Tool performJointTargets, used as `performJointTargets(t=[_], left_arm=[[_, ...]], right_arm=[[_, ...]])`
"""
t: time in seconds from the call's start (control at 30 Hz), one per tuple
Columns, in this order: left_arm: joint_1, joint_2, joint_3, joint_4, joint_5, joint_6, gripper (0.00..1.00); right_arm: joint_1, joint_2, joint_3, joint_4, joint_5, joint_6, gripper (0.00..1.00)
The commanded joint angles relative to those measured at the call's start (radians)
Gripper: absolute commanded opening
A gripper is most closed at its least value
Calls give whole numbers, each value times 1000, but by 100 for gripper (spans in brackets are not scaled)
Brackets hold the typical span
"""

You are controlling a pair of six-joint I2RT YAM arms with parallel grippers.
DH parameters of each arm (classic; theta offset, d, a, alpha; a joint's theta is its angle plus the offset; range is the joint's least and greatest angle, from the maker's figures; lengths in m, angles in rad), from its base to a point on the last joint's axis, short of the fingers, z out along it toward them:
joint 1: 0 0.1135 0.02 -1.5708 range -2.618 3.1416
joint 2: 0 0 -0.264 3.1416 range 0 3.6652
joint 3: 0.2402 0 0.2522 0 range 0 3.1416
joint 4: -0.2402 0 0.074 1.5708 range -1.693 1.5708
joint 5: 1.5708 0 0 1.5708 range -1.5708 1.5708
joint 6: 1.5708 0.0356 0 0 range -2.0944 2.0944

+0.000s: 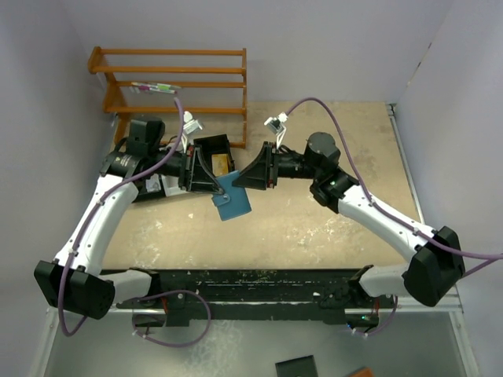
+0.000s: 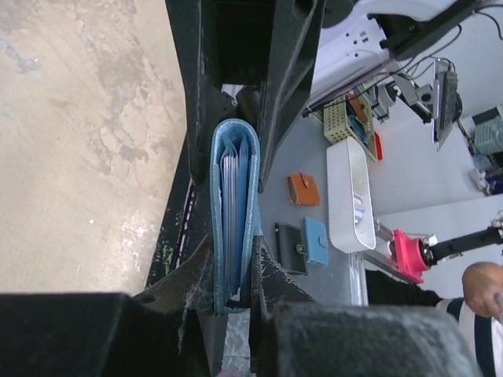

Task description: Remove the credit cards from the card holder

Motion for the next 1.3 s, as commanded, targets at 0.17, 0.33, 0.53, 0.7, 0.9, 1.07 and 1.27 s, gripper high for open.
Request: performJointTargets(t=[0.17, 0.33, 0.53, 0.7, 0.9, 1.07, 1.27], left_arm=[[-7, -34, 67, -20, 85, 45, 0], [-7, -25, 101, -53, 88, 69, 0], [-7, -27, 118, -53, 25, 77, 0], [-7, -22, 158, -84, 19, 105, 0], [-7, -28, 209, -155, -218, 213, 60], [-8, -121, 170, -31, -649, 196, 85], [-35, -153, 135, -34, -732, 257, 94]], right_arm=[[-10, 37, 70, 59, -96, -13, 31], [-8, 25, 62, 37, -90, -20, 36], [54, 71, 143, -116, -38, -117, 39], [75, 71, 135, -167, -11, -130, 14], [73, -30, 116, -188, 180, -92, 0], [120, -24, 263, -518, 687, -151, 0], [251, 60, 392, -701, 1031, -64, 0]])
